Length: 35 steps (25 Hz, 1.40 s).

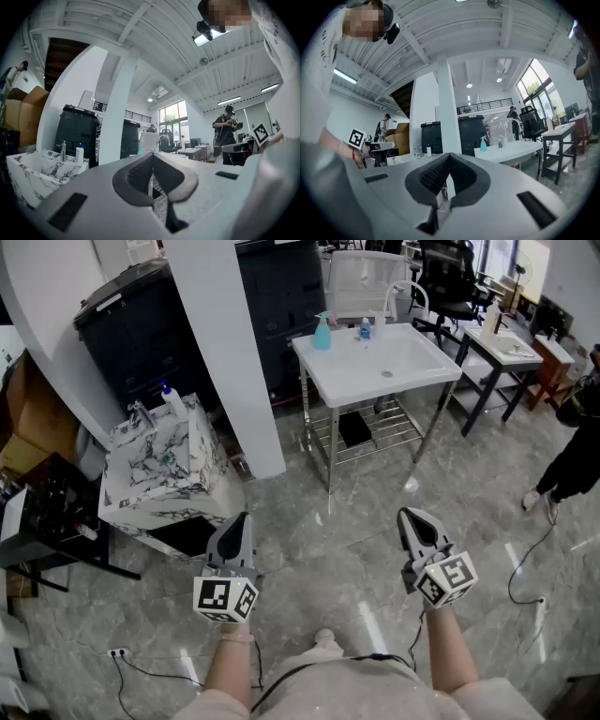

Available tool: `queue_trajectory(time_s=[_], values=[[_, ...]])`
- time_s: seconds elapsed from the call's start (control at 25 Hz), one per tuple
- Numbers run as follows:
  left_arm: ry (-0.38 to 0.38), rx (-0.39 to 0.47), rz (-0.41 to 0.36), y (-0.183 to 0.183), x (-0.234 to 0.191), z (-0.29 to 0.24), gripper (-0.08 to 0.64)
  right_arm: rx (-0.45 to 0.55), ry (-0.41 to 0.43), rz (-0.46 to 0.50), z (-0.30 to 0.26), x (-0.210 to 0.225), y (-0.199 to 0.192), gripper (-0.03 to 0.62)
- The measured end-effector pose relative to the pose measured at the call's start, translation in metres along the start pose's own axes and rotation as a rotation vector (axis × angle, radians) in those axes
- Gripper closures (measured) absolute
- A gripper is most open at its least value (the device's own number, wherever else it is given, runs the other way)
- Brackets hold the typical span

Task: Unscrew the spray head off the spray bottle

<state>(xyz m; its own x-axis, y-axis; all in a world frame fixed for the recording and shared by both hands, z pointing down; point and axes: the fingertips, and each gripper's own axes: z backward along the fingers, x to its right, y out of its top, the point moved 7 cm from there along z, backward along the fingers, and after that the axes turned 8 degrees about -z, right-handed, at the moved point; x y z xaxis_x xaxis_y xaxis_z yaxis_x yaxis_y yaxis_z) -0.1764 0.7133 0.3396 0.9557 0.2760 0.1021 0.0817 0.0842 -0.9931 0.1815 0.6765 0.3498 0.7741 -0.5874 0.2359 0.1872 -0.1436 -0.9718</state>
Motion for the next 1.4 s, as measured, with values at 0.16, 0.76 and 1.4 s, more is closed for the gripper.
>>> queue_trajectory(time_s=[0.16,0.76,1.4], values=[[-0.021,-0.019,0.019,-0.013,-0.014,-0.009,0.555,-0.001,-0.017,-0.005,-0.014,-0.001,-0.007,0.589],[-0.033,-0.058,0.085,-0.041,-0.047,-0.051,0.555,-0.032,-0.037,0.001,-0.064,0.010,-0.011,0.589],[-0.030,-0.041,0.076,-0.050,-0.093,-0.206,0.555,-0.011,0.021,0.029,-0.216,0.106,0.020,0.589]])
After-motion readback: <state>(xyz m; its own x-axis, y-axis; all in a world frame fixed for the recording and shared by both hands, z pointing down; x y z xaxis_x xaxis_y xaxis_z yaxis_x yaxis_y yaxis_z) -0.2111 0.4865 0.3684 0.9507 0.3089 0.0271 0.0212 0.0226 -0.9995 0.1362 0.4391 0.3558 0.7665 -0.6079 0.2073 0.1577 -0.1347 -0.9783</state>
